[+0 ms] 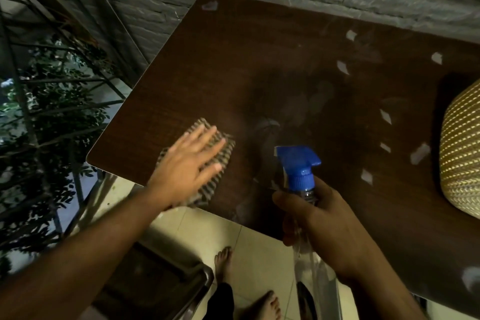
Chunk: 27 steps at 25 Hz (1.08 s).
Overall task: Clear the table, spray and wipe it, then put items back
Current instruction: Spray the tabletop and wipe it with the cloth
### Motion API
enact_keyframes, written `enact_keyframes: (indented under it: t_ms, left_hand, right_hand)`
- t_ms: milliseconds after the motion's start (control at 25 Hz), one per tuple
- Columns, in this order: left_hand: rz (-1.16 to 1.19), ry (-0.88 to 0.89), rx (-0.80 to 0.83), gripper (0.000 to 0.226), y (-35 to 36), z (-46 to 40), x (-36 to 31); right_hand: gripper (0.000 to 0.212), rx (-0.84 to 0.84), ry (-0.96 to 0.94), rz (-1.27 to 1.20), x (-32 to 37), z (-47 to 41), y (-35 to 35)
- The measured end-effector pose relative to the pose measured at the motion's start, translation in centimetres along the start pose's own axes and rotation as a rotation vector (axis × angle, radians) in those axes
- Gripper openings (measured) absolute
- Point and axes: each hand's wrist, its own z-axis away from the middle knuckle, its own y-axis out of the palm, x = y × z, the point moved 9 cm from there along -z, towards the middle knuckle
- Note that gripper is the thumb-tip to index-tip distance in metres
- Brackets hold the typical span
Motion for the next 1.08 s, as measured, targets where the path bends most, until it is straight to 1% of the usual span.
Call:
enact_keyframes:
  t_ms: [120, 160, 200, 240, 280, 360, 400, 440, 480, 560, 640, 720, 840, 880, 960, 1040, 1080]
  left_hand:
    - [-0.004, -0.233, -0.036, 0.062, -1.1, -8.7, 3.9]
    - [-0.001, -0.297, -0.035, 0.060, -1.2, -10.7, 3.5]
    - [0.006, -0.324, -0.034, 0.059, -1.1, -12.0, 2.3]
    - [0.007, -0.293, -0.035, 0.059, -0.9, -12.4, 0.5]
    - [0.006, -0.207, -0.037, 0.058, -0.5, -11.8, -1.9]
    - [-0.005, 0.021, -0.039, 0.058, 0.4, -6.9, -6.0]
    - [0.003, 0.098, -0.024, 0.058, 0.8, -3.6, -7.1]
    - [0.009, 0.129, -0.006, 0.059, 1.0, -0.5, -7.4]
    - [0.005, 0.121, 0.016, 0.060, 1.2, 1.9, -6.7]
    - [-0.005, 0.037, 0.037, 0.061, 0.8, 3.1, -3.5]
    - [-0.005, -0.083, -0.028, 0.064, -0.1, -0.8, -0.8]
    - [-0.022, -0.167, -0.083, 0.065, -1.0, -7.3, 0.1]
    - [-0.005, -0.225, -0.041, 0.059, -0.9, -15.4, -1.5]
    - [-0.010, -0.205, -0.032, 0.059, -0.7, -16.2, -2.7]
    - [-0.033, -0.050, -0.033, 0.058, -0.3, -13.7, -6.0]
    - [-0.029, 0.137, -0.034, 0.058, 0.7, -6.9, -8.7]
    - [-0.011, 0.189, -0.021, 0.057, 1.1, -3.2, -9.2]
  right_hand:
    - [0.016, -0.023, -0.009, -0.011, 0.0, 0.0, -0.5]
    - [0.016, -0.024, -0.009, -0.025, 0.1, 0.1, -0.5]
    - [0.016, -0.024, -0.011, -0.037, 0.2, 0.2, -0.5]
    - [0.015, -0.027, -0.013, -0.047, 0.3, 0.3, -0.5]
    - [0.015, -0.027, -0.011, -0.055, 0.2, 0.3, -0.5]
    - [0.015, -0.021, 0.006, -0.073, 0.1, 0.3, -0.6]
    - [0.015, -0.021, 0.016, -0.089, 0.0, 0.3, -0.8]
    - [0.015, -0.021, 0.028, -0.103, -0.1, 0.3, -1.0]
    - [0.015, -0.022, 0.037, -0.106, -0.2, 0.3, -1.3]
    - [0.016, -0.036, 0.045, -0.090, -0.5, 0.1, -1.9]
    - [0.018, -0.054, 0.053, -0.094, -0.9, -0.3, -2.5]
    - [0.018, -0.058, 0.053, -0.090, -0.9, -0.4, -2.6]
    - [0.018, -0.061, 0.040, -0.103, -0.5, -0.3, -2.6]
    - [0.017, -0.066, 0.035, -0.104, -0.4, -0.3, -2.6]
    - [0.016, -0.070, 0.037, -0.119, -0.1, -0.2, -2.7]
    - [0.017, -0.059, 0.044, -0.145, 0.2, -0.1, -2.7]
    - [0.017, -0.060, 0.045, -0.146, 0.1, -0.2, -2.9]
